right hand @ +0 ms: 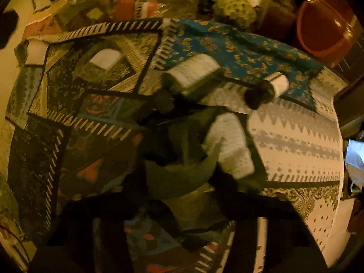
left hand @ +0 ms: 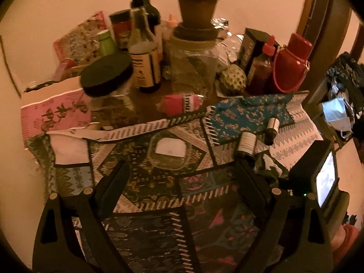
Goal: Collect trash
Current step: 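Grasp the dark green plastic bag with the right tool while the left tool grasps the green pump bottle, then lift the green pump bottle and plastic bag up off the table, then carry the held bottle and bag with both tools toward the white bin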
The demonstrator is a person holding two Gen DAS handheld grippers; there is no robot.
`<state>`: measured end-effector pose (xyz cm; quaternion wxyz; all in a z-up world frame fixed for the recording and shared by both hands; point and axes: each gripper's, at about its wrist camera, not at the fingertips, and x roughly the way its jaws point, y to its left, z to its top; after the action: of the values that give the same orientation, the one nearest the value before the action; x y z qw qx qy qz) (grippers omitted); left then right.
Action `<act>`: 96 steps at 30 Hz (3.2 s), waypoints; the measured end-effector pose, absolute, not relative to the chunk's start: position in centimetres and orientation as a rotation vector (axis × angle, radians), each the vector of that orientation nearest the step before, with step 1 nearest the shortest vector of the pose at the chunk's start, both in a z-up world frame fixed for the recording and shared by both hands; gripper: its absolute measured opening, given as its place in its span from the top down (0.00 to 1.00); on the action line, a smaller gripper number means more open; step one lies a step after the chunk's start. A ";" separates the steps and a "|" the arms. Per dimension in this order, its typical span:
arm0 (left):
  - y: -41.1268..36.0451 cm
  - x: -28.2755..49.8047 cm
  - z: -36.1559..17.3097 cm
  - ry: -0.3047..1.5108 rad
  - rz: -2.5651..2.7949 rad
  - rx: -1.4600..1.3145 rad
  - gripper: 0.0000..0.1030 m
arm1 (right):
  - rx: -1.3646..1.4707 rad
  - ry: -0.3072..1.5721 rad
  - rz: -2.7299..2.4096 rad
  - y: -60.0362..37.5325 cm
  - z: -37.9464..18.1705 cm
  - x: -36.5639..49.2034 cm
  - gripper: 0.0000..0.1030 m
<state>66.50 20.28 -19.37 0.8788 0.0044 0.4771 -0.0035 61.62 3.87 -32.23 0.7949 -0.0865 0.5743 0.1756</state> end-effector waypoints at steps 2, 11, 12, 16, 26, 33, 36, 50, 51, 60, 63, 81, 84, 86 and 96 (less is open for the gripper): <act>19.5 67.1 -20.0 1.009 -0.034 0.010 0.09 | -0.148 1.238 0.385 2.7 -32.1 61.6 0.73; 14.9 69.8 -24.6 1.098 -0.171 0.060 0.09 | 0.026 1.209 0.340 -4.0 -28.9 60.9 0.83; 14.2 70.3 -25.3 1.111 -0.185 0.073 0.09 | 0.041 1.203 0.328 -5.0 -28.5 60.7 0.83; 12.4 71.7 -27.2 1.150 -0.221 0.094 0.10 | 0.120 1.186 0.264 -7.4 -27.4 59.9 0.83; 9.3 75.2 -32.1 1.278 -0.239 0.185 0.40 | 0.200 1.149 0.123 -11.5 -26.0 59.6 0.83; 9.2 75.8 -32.0 1.263 -0.224 0.150 0.59 | 0.234 1.129 0.102 -13.4 -25.3 58.8 0.83; 8.9 75.4 -31.5 1.255 -0.206 0.163 0.60 | 0.239 1.115 0.113 -13.8 -24.8 58.4 0.83; 6.6 65.7 -20.0 1.024 -0.148 0.013 0.60 | 0.204 1.001 0.222 -17.7 -20.1 55.1 0.83; 6.2 65.0 -19.4 1.006 -0.143 0.004 0.60 | 0.199 0.990 0.231 -18.1 -19.7 54.7 0.83; 2.5 56.2 -12.3 0.817 -0.053 -0.089 0.60 | 0.127 0.873 0.346 -21.1 -15.9 51.1 0.83; 1.5 53.3 -10.1 0.755 -0.021 -0.099 0.60 | 0.114 0.836 0.383 -21.9 -14.5 50.2 0.83; 0.9 39.0 -0.9 0.506 0.002 -0.096 0.60 | 0.140 0.572 0.503 -21.3 -6.0 41.3 0.83; 1.3 36.2 -0.5 0.479 -0.023 -0.088 0.60 | 0.131 0.555 0.496 -20.3 -5.5 38.6 0.83; 1.7 34.1 -0.4 0.473 -0.038 -0.084 0.60 | 0.130 0.544 0.487 -19.6 -5.3 36.3 0.83; 4.4 21.9 -0.4 0.472 -0.067 -0.068 0.60 | 0.171 0.554 0.466 -17.0 -5.6 25.1 0.83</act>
<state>21.93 4.45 -0.43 0.9712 -0.0336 0.2337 -0.0330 25.11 -17.00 -5.60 0.9315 0.0835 0.2709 0.2278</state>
